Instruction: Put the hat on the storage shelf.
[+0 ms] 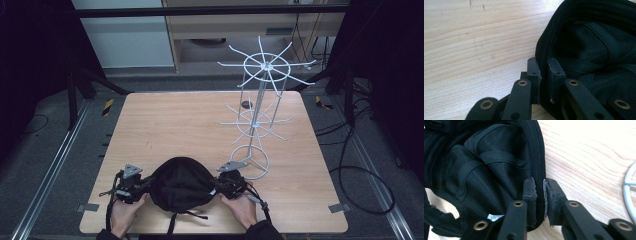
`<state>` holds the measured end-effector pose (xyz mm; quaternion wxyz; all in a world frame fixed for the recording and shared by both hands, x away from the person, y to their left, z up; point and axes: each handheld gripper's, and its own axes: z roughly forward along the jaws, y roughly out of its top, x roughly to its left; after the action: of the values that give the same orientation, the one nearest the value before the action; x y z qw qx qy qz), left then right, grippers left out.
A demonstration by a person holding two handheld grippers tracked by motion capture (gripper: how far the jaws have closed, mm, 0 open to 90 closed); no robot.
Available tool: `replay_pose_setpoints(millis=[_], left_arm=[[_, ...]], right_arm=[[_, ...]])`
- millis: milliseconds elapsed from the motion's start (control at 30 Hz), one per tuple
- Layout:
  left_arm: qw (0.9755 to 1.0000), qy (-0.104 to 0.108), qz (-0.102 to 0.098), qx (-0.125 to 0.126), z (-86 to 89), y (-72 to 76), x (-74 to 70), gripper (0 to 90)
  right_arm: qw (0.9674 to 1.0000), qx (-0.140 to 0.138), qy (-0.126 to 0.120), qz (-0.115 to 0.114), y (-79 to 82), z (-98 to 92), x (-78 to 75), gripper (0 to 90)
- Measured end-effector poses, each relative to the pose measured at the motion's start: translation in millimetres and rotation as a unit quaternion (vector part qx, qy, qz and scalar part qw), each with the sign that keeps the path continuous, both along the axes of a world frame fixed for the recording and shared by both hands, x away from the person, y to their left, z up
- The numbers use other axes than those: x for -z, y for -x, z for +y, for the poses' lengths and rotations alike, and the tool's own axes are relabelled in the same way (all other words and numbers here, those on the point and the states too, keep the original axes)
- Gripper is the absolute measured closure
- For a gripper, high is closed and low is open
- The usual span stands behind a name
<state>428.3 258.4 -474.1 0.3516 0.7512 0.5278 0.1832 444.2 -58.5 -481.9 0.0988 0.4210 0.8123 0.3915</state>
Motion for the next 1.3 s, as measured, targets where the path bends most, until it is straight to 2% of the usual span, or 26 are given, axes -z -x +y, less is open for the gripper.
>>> replay_pose_setpoints(millis=[100, 200, 267, 300, 467, 533, 567, 700, 867, 933, 1133, 1300], left_arm=[[1.0000, 0.001, 0.000, 0.000, -0.5, 0.5, -0.2, 81.7], [0.9999, 0.010, -0.002, 0.004, -1.6, 1.6, -0.8, 82.0], [0.9999, 0.014, -0.002, 0.008, -3.0, 1.6, -0.9, 82.3], [0.9999, 0.014, -0.002, 0.008, -3.0, 1.6, -0.9, 82.4], [0.9997, 0.020, -0.005, 0.010, -9.0, -1.7, 0.3, 82.5], [0.9997, 0.023, -0.005, 0.007, -11.5, -4.5, 1.4, 82.5], [0.9997, 0.023, -0.004, 0.007, -12.2, -5.7, 1.7, 82.5], [0.9995, 0.031, -0.005, 0.002, -16.6, -12.5, 4.6, 82.4], [0.9993, 0.036, -0.002, 0.003, -17.8, -18.7, 7.5, 81.6], [0.9991, 0.041, -0.002, 0.007, -16.7, -18.7, 7.2, 81.2], [0.9986, 0.050, -0.003, 0.018, -11.4, -15.1, 1.8, 77.4], [0.9976, 0.061, -0.001, 0.034, -8.1, -9.4, -2.1, 70.5]], right_arm=[[1.0000, -0.003, 0.001, -0.003, 0.2, -0.2, -0.4, 81.7], [0.9998, -0.006, -0.006, -0.021, 2.8, -1.5, -8.1, 82.4], [0.9989, -0.011, -0.011, -0.044, 4.7, -3.1, -15.2, 82.6], [0.9989, -0.011, -0.011, -0.044, 4.7, -3.1, -15.2, 82.6], [0.9954, -0.026, -0.029, -0.087, 11.8, -3.2, -30.1, 83.1], [0.9923, -0.047, -0.041, -0.107, 17.1, -0.5, -37.0, 83.3], [0.9923, -0.047, -0.041, -0.107, 17.1, -0.5, -37.0, 83.3], [0.9882, -0.071, -0.053, -0.125, 22.1, 2.9, -43.2, 83.4], [0.9861, -0.094, -0.052, -0.127, 25.0, 7.5, -40.6, 83.4], [0.9866, -0.092, -0.043, -0.128, 25.1, 7.8, -37.6, 83.4], [0.9895, -0.053, -0.041, -0.128, 21.8, -5.9, -37.0, 83.4], [0.9891, -0.021, -0.030, -0.143, 19.7, -15.0, -39.9, 83.5]])
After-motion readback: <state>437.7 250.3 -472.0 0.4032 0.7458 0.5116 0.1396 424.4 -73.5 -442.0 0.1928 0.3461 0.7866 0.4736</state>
